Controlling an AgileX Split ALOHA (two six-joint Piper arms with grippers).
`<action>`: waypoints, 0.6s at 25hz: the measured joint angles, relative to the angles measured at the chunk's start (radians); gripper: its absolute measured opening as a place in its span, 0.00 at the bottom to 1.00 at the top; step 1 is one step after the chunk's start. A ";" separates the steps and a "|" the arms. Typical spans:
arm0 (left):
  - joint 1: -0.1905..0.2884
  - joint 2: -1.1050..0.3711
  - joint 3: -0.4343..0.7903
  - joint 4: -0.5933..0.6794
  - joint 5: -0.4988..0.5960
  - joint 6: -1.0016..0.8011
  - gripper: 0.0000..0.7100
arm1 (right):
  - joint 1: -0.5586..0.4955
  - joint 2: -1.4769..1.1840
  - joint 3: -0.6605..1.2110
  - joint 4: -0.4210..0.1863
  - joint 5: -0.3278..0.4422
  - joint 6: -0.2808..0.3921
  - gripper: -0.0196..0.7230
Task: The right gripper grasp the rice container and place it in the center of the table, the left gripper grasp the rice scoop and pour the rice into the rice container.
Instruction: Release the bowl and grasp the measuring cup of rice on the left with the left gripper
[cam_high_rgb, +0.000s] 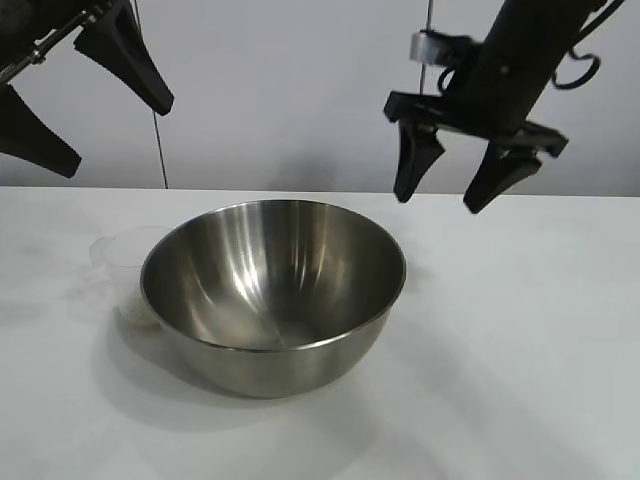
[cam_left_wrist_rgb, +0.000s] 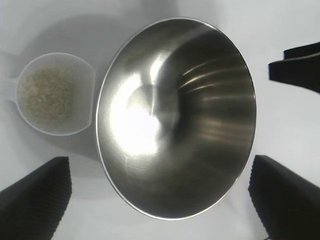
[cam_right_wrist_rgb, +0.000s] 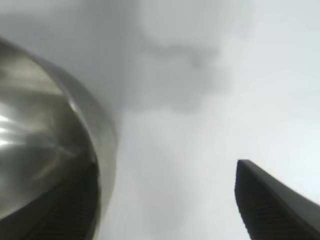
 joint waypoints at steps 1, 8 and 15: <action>0.000 0.000 0.000 0.000 0.000 0.000 0.98 | -0.028 -0.012 -0.006 -0.017 -0.001 0.000 0.74; 0.000 0.000 0.000 0.000 0.000 0.000 0.98 | -0.247 -0.120 -0.010 -0.200 0.018 0.001 0.74; 0.000 0.000 0.000 0.000 0.000 0.000 0.98 | -0.469 -0.349 -0.010 -0.233 0.049 -0.024 0.74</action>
